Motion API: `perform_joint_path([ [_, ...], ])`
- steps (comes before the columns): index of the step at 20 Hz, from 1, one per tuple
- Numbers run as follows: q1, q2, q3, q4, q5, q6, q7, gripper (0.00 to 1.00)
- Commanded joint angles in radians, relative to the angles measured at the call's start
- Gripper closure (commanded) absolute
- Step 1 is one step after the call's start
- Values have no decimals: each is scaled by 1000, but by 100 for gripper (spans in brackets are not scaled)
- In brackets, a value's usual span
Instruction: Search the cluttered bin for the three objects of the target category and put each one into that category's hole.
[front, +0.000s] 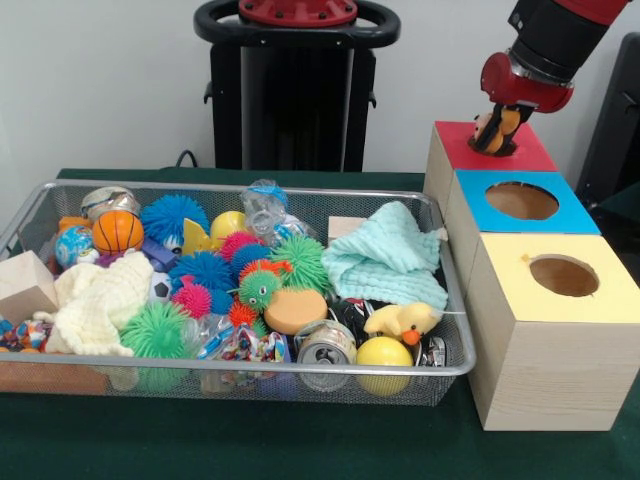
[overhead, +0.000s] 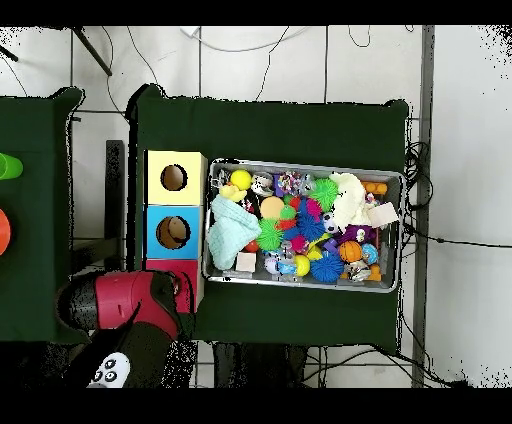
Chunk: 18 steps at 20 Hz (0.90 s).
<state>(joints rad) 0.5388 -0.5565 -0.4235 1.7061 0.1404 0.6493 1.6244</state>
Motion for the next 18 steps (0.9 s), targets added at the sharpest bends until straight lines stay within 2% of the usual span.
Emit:
perform_joint_path([
  [1,-12,16,26,-32,39,61,278,100],
  [6,-11,17,24,-35,39,68,280,100],
  [7,-10,17,24,-35,39,68,280,0],
  [18,-10,16,26,-26,42,45,284,0],
])
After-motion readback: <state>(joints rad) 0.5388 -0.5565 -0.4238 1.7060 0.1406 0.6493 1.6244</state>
